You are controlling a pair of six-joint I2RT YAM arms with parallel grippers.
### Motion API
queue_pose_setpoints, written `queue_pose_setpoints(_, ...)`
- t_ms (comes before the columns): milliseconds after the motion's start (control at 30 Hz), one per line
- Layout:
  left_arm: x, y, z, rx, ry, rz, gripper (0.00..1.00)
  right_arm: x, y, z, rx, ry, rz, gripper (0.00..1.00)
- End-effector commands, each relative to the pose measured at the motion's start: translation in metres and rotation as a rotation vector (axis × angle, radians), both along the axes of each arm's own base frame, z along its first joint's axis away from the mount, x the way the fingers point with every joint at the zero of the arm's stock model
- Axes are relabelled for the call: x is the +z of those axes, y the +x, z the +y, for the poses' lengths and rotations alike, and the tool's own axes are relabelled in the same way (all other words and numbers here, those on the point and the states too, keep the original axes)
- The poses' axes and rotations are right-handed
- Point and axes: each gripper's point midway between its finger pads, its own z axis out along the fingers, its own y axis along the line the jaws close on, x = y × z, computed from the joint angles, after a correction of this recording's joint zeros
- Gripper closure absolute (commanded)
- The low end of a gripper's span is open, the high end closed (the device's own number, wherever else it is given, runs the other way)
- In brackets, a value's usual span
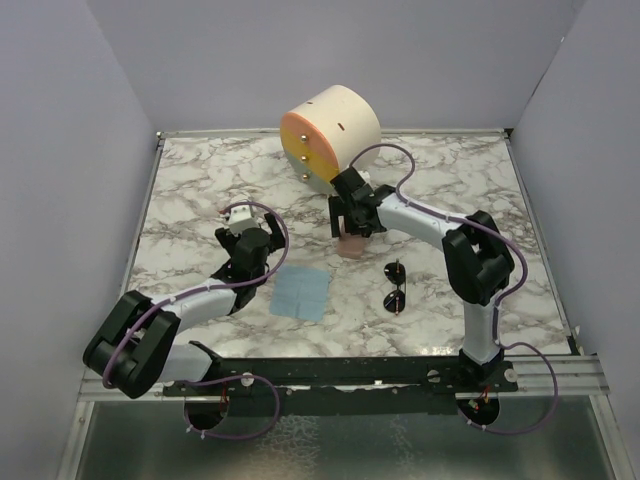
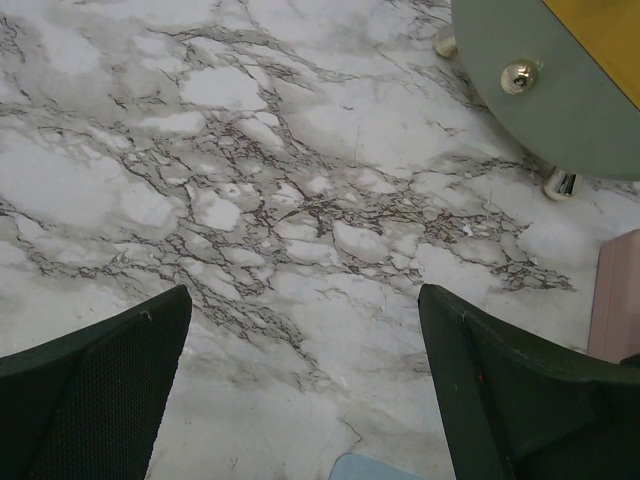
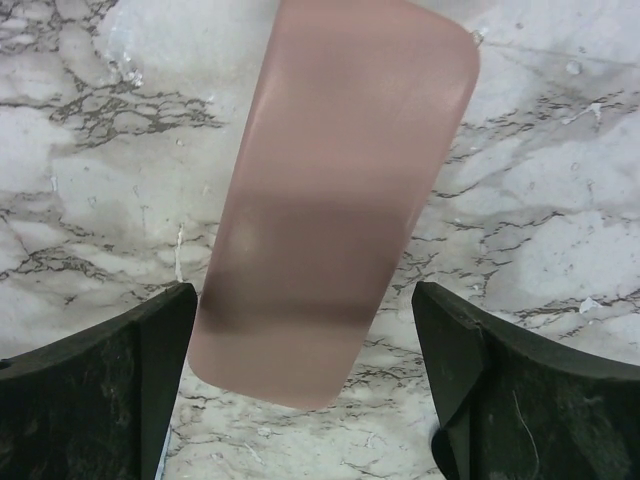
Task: Organize the sunglasses
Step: Pick up the sunglasses case from the center of the board.
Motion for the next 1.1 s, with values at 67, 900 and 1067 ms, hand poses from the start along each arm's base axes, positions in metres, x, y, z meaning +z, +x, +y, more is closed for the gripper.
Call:
queue_pose_setpoints(67,0.008,0.000,0.000,0.004,-0.036,-0.032,0.01,0.005,0.012,-0.011,-0.116,-0.052,-0.034,0.08)
queue_pose_setpoints(900,0.010,-0.001,0.002,0.010,-0.032,-0.038,0.01,-0.038,0.011,-0.010,-0.158,-0.116,0.014,0.07)
queue_pose_setpoints(1067,0.009,0.000,0.001,0.010,-0.029,-0.033,0.01,-0.047,0.008,-0.006,-0.152,-0.097,0.033,0.12)
